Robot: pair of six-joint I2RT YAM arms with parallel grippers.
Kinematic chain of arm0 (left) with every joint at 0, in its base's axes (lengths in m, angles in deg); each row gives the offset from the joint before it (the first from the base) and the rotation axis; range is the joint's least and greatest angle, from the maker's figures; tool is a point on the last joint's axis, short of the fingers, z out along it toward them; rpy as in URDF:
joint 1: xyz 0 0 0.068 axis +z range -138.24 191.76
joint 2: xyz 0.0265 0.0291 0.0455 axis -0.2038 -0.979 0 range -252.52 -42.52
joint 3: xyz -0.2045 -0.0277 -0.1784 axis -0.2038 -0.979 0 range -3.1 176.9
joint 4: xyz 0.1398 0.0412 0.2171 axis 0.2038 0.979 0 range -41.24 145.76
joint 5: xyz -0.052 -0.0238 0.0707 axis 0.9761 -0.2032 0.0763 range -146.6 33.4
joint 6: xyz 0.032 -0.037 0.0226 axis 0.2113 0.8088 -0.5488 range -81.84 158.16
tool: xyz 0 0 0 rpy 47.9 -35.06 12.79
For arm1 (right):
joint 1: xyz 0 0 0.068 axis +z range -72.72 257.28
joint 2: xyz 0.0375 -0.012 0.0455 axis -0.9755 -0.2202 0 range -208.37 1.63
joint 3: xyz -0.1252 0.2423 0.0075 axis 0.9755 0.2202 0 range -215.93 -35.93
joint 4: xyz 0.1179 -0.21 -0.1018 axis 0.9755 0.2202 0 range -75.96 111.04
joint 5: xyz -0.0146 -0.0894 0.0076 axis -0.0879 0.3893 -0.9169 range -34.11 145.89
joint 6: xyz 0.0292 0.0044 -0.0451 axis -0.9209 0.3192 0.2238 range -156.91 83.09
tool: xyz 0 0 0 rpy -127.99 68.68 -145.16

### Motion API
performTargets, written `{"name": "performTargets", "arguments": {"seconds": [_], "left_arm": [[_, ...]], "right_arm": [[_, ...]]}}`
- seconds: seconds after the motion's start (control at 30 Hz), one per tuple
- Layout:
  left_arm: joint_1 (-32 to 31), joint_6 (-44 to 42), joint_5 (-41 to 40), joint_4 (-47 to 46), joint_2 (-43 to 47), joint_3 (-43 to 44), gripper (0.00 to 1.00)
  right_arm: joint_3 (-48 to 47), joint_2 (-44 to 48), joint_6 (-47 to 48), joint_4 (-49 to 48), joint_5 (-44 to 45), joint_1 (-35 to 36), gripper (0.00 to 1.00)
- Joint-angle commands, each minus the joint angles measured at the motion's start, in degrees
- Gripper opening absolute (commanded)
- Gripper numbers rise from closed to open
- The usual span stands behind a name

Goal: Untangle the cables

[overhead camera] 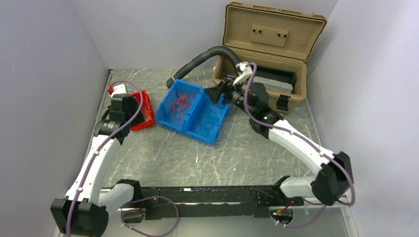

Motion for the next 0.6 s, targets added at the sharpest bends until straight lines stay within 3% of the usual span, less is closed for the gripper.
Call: {"name": "performTargets", "arguments": {"seconds": [0.0, 0.23, 0.47, 0.57], "left_arm": [[4.6, 7.1, 4.8, -3.9, -3.0, 1.7, 0.65], [11.0, 11.8, 11.6, -16.5, -11.3, 0.7, 0.67], [13.0, 13.1, 9.1, -17.1, -22.0, 5.8, 0.65], [13.3, 13.4, 9.5, -16.7, -26.4, 8.0, 0.6]], "right_arm": [[6.0, 9.7, 1.5, 3.4, 2.2, -0.4, 0.74], [10.0, 20.0, 3.3, 11.7, 1.6, -0.6, 0.75], [11.7, 25.0, 4.5, 14.9, 2.9, -0.8, 0.75], [11.8, 25.5, 4.2, 15.1, 3.1, -0.8, 0.75]]}}
